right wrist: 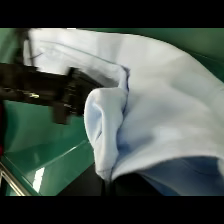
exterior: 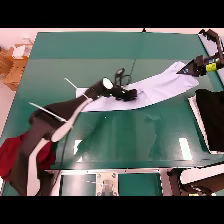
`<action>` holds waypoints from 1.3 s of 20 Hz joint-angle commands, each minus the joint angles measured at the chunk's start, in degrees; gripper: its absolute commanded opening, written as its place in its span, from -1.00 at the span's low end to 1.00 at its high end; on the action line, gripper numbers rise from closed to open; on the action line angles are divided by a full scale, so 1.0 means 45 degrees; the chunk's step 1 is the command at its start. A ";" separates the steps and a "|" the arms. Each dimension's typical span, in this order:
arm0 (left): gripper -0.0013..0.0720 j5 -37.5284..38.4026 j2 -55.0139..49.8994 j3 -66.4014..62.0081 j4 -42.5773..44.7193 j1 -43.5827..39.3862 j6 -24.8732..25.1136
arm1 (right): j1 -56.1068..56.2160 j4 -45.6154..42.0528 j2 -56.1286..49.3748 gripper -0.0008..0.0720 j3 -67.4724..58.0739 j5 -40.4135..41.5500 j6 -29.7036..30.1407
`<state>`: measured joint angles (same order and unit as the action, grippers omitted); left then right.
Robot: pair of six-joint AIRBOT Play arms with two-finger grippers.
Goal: Fold the shirts.
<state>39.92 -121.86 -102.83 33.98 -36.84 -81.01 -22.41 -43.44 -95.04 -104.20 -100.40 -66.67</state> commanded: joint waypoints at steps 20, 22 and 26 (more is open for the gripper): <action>-0.90 1.1395 0.2973 -0.3594 0.9870 0.6572 -0.0962 | 0.6630 0.0534 0.0641 -0.94 0.0306 0.3385 -0.2531; -0.90 1.1798 0.3070 -0.3589 1.0724 0.6965 -0.0942 | 0.8544 0.0369 0.0257 -0.94 0.1035 0.5848 -0.2526; -0.90 1.1948 0.3070 -0.3585 1.0783 0.7203 -0.0534 | 1.2206 0.0656 -0.2127 -0.43 0.1928 1.1273 -0.2516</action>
<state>91.61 -108.60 -118.93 78.02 -5.85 -84.58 21.47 -41.23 -98.50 -97.89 -68.84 -77.80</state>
